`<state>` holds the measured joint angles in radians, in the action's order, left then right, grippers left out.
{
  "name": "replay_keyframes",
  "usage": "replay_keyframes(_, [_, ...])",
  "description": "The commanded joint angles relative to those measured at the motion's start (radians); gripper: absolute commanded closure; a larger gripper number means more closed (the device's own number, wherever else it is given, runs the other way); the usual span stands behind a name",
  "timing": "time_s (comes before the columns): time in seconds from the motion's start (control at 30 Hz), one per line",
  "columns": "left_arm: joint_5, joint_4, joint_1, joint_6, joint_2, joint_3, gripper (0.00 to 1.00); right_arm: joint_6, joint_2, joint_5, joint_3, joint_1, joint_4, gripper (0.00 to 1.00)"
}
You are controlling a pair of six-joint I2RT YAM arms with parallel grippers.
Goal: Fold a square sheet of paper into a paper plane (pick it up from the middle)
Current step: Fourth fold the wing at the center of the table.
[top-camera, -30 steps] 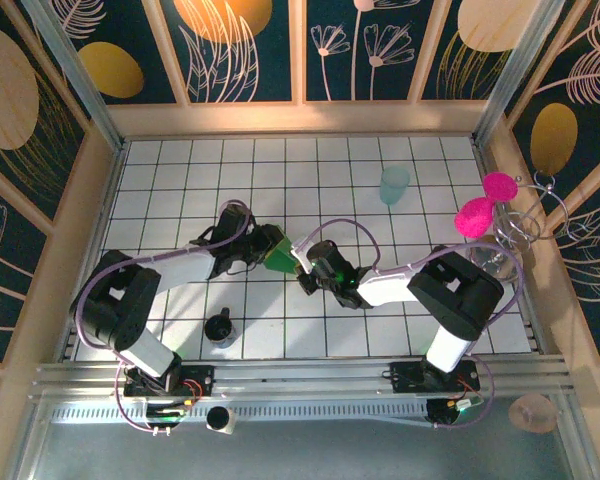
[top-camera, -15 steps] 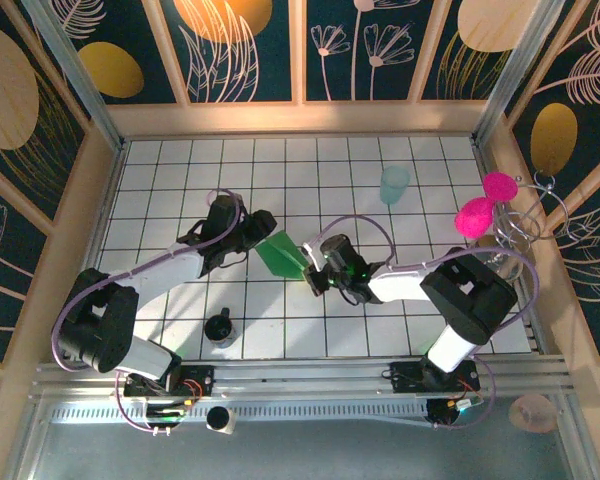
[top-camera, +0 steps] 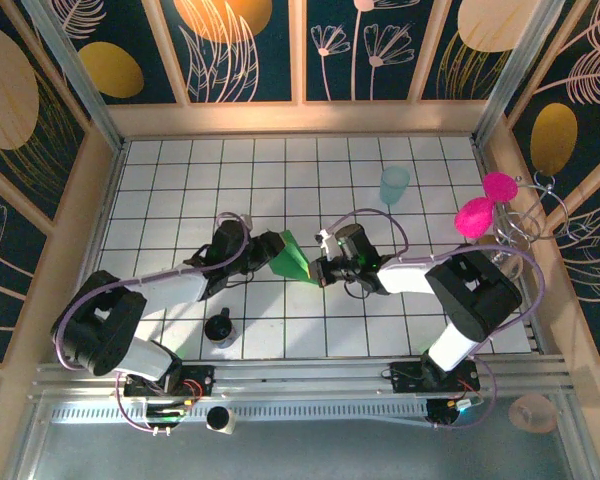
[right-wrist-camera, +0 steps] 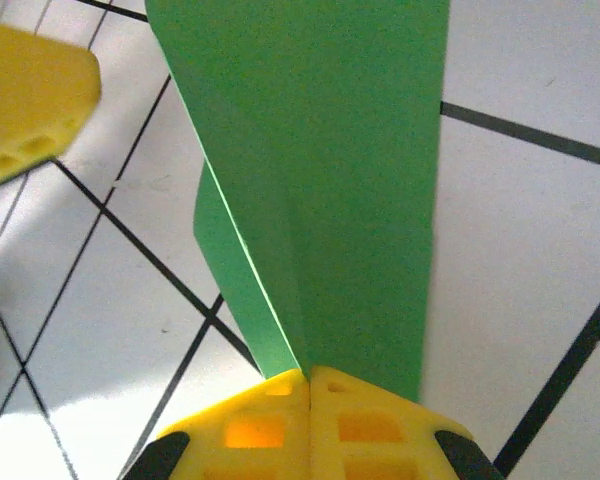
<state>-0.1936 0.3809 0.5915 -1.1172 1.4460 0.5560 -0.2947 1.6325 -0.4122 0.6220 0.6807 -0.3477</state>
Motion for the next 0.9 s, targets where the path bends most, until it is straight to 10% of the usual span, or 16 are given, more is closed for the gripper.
replay_keyframes(0.0, [0.007, 0.112, 0.005, -0.046, -0.039, -0.048, 0.48, -0.062, 0.022, -0.096, 0.032, -0.019, -0.006, 1.00])
replay_keyframes(0.87, [-0.084, 0.258, 0.027, -0.012, 0.160, -0.076, 0.48, -0.185, 0.166, -0.396, 0.080, -0.093, -0.113, 1.00])
